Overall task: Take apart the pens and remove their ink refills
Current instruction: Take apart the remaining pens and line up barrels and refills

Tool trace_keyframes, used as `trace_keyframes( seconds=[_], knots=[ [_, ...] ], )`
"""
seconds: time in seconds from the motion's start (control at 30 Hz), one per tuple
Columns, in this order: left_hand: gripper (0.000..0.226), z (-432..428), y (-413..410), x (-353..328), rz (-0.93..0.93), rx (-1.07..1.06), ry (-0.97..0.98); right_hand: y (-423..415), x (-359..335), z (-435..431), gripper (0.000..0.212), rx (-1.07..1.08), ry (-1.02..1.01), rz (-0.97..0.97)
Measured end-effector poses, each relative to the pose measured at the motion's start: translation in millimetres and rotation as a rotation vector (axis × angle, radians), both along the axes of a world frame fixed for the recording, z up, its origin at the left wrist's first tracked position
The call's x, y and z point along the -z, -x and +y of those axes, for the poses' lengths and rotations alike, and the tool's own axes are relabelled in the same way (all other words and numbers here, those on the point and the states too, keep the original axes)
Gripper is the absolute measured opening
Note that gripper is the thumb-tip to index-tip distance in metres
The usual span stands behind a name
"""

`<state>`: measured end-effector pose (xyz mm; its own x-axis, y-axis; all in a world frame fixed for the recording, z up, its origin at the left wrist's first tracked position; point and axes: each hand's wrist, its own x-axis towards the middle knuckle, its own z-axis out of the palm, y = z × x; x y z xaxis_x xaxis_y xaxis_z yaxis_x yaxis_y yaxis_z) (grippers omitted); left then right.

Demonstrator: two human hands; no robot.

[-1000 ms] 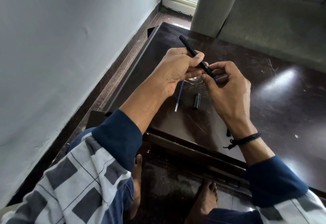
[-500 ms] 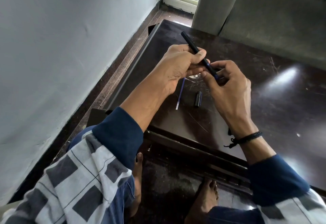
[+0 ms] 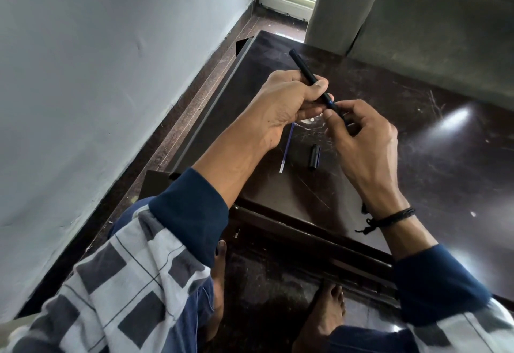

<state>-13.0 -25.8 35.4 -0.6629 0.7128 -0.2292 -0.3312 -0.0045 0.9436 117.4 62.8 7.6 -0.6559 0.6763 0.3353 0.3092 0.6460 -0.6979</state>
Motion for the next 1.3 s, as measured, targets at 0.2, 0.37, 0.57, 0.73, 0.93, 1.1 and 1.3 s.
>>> trace_keyframes(
  seconds=[0.2,0.37,0.57,0.73,0.93,1.1,1.3],
  knots=[
    [0.010,0.2,-0.7,0.9,0.012,-0.004,0.008,-0.9,-3.8,0.3,0.020,0.029,0.008,0.010],
    [0.015,0.7,0.2,2.8,0.014,-0.004,0.008,-0.8,-3.9,0.1,0.013,0.017,0.023,0.003],
    [0.012,-0.4,-0.5,0.6,0.015,-0.007,-0.001,-0.5,-4.8,-0.8,0.026,0.017,0.017,-0.003],
    [0.011,0.0,-0.6,-0.4,0.014,-0.011,0.000,-1.0,-5.0,-0.8,0.018,0.024,-0.001,-0.011],
    [0.016,0.4,1.4,1.9,0.020,-0.015,0.014,0.0,-2.8,0.3,0.016,0.014,0.029,-0.019],
    [0.014,-0.6,0.3,0.7,0.016,-0.014,0.004,0.1,-3.7,-0.2,0.027,0.017,0.022,-0.003],
    [0.013,-1.0,-0.2,-0.3,0.030,-0.010,0.025,-0.9,-2.1,0.9,0.019,0.001,0.000,-0.036]
  ],
)
